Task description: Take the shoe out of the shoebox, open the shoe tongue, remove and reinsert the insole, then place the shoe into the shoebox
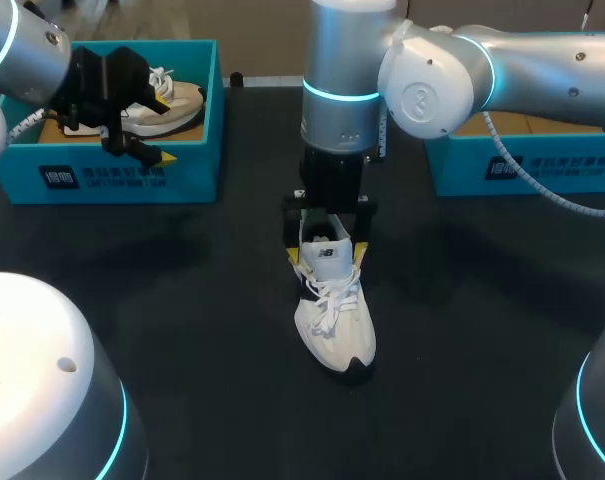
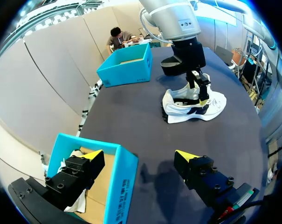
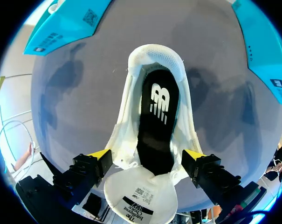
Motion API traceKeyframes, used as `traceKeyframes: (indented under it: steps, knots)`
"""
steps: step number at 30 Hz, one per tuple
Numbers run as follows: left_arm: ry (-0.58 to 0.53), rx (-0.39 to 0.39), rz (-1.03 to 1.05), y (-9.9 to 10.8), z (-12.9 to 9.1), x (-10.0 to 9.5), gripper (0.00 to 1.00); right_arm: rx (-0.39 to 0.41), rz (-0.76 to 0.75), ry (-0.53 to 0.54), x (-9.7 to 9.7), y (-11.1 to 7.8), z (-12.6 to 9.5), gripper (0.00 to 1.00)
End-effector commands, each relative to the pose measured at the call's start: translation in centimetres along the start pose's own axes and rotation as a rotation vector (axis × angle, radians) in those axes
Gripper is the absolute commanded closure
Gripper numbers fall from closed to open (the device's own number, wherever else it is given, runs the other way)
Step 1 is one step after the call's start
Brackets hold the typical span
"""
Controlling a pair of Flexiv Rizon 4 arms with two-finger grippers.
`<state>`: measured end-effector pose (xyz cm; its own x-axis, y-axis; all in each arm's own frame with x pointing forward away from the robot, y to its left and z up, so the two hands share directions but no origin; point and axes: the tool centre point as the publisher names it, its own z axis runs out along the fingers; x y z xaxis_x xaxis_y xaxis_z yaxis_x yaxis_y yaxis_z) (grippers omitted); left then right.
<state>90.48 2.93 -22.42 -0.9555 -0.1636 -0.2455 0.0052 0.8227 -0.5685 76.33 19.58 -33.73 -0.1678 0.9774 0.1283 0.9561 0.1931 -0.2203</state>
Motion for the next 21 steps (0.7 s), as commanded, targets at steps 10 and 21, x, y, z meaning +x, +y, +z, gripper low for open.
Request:
traceKeyframes:
  steps: [10,21]
  knots:
    - [-0.001,-0.004,0.0,0.0,-0.1,0.1,0.0,-0.03,0.008,-0.069,0.3,-0.3,-2.6,0.0]
    - [-0.001,-0.004,0.0,0.0,-0.1,0.1,0.0,-0.09,0.054,-0.094,0.9,-2.1,-6.0,0.0]
